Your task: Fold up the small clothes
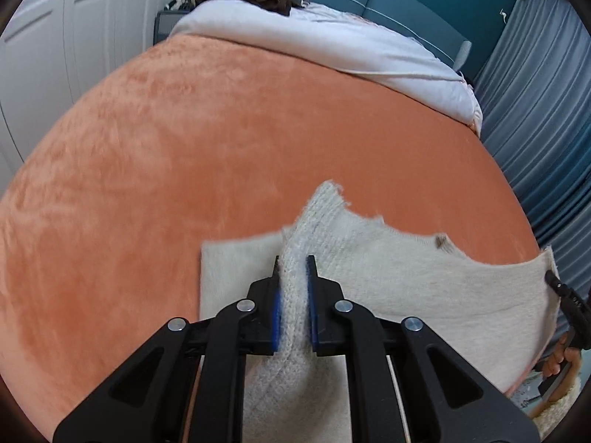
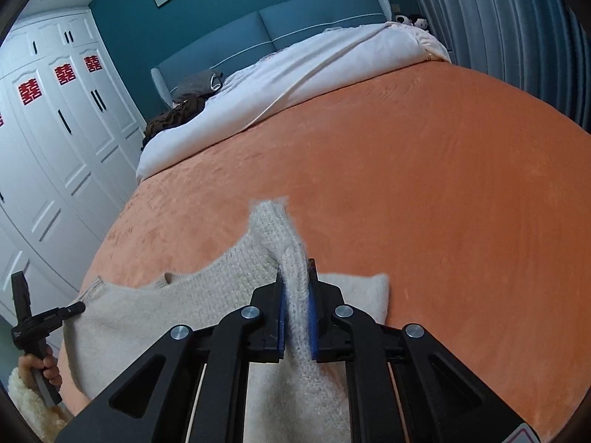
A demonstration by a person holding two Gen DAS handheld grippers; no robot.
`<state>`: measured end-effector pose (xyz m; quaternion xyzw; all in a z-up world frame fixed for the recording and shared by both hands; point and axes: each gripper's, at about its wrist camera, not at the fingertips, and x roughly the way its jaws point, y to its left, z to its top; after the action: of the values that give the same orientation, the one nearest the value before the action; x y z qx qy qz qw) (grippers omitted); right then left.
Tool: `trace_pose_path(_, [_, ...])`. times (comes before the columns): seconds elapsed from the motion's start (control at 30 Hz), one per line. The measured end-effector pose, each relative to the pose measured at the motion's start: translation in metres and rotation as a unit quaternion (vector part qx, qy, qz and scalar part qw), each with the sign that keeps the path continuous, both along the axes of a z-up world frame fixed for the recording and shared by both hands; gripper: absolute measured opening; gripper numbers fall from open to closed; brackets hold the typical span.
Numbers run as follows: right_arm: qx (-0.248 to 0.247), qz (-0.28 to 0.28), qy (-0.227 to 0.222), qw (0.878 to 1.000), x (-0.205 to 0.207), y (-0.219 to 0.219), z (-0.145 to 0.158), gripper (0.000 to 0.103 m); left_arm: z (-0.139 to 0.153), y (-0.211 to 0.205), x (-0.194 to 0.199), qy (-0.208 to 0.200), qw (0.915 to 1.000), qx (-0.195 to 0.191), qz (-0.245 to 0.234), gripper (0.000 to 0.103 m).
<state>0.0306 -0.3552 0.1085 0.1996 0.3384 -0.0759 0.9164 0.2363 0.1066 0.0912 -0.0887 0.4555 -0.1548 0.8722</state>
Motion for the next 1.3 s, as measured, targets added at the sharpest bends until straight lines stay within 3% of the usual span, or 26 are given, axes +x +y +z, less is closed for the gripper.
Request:
trace_pose_path(0.13, [0.031,-0.031,0.032,0.999,0.04,-0.027,-0.034,0.008,-0.021,-0.005,0.043,0.02,0.9993,0.024,0.022,0.01])
trace_pose_path(0.3, [0.008,-0.046,0.149,0.988,0.079,-0.03,-0.116,0.008,-0.091,-0.009,0.063,0.087,0.9922,0.074,0.051,0.01])
trace_pose_path(0.43, [0.015,-0.048,0.149,0.988,0.082,-0.03,-0.111,0.009,-0.09,-0.006,0.059,0.08,0.993,0.061,0.063,0.012])
trace_pose_path(0.5, [-0.005,-0.049,0.136,0.989,0.075,-0.023,-0.093,0.016,-0.077,-0.009,0.052,0.07,0.9933,0.071,0.06,0.015])
trace_pose_path(0.6, [-0.059,-0.048,0.09,0.993,0.051,0.006,-0.053,0.019,-0.038,-0.018,0.021,0.013,0.9927,0.106,0.056,0.02])
trace_pose_path(0.73, [-0.017,0.049,0.055,0.997,0.03,0.082,-0.035,0.019,-0.009,-0.059,-0.038,-0.025,0.9955,0.09,0.014,0.025])
trace_pose_path(0.83, [0.035,0.142,0.074,0.986,0.025,0.159,-0.056,0.018,-0.021,-0.102,-0.074,0.007,0.9976,0.06,-0.035,0.028])
trace_pose_path(0.93, [0.036,0.171,0.119,0.977,0.018,0.197,-0.09,0.014,-0.056,-0.125,-0.095,0.055,0.9931,0.087,-0.056,0.029])
trace_pose_path(1.0, [0.054,0.15,0.133,0.978,0.001,0.179,-0.102,0.004,-0.065,-0.113,-0.104,0.057,0.993,0.088,-0.056,0.029])
trace_pose_path(1.13, [0.051,0.049,0.123,0.99,-0.051,0.096,-0.093,0.002,-0.068,-0.061,-0.116,0.059,0.9917,0.112,-0.022,0.029])
trace_pose_path(1.2, [0.03,-0.025,0.148,0.988,-0.075,0.05,-0.098,0.0,-0.076,-0.034,-0.117,0.068,0.9937,0.088,-0.008,0.028])
trace_pose_path(1.3, [0.098,-0.058,0.128,0.985,-0.11,0.008,-0.101,0.0,-0.074,-0.02,-0.126,0.061,0.995,0.079,0.002,0.027])
